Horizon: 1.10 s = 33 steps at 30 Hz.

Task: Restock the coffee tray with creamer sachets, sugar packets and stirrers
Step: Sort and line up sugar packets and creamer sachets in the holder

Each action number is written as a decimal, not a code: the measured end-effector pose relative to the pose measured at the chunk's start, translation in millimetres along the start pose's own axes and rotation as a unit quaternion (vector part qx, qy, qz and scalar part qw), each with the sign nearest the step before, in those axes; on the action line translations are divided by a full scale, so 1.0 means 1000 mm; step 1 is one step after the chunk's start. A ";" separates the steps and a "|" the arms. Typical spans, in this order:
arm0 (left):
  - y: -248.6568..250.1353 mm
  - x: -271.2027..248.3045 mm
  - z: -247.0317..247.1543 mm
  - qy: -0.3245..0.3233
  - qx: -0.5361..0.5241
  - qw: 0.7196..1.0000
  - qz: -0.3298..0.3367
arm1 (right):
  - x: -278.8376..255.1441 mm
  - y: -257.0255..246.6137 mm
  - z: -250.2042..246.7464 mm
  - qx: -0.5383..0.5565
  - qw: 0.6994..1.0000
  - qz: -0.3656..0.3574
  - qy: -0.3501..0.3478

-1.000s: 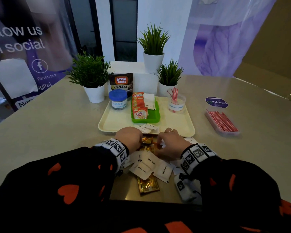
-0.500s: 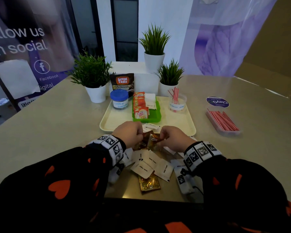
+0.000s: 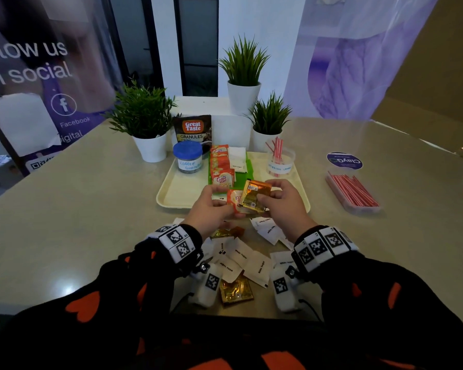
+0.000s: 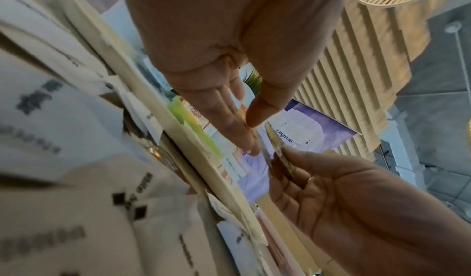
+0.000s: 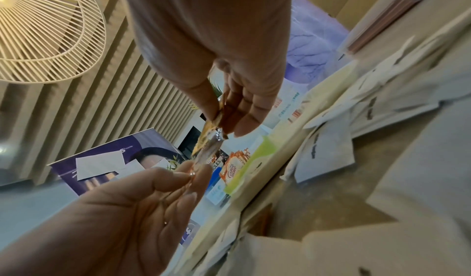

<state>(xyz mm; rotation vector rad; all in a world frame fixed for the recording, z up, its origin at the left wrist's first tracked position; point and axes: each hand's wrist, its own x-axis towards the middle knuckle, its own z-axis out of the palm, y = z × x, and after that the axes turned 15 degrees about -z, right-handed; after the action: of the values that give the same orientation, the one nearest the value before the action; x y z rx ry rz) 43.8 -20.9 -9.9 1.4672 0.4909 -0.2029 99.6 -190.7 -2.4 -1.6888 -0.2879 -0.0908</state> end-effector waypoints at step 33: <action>-0.033 0.005 -0.001 0.065 -0.009 0.998 -0.002 | -0.023 0.034 0.006 -0.056 0.995 0.031 -0.080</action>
<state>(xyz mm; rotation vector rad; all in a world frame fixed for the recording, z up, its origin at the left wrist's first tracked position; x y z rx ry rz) 33.7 -22.3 -41.6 1.4668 0.5992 -0.1069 85.0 -191.6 -41.4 -1.8183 -0.3555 0.0757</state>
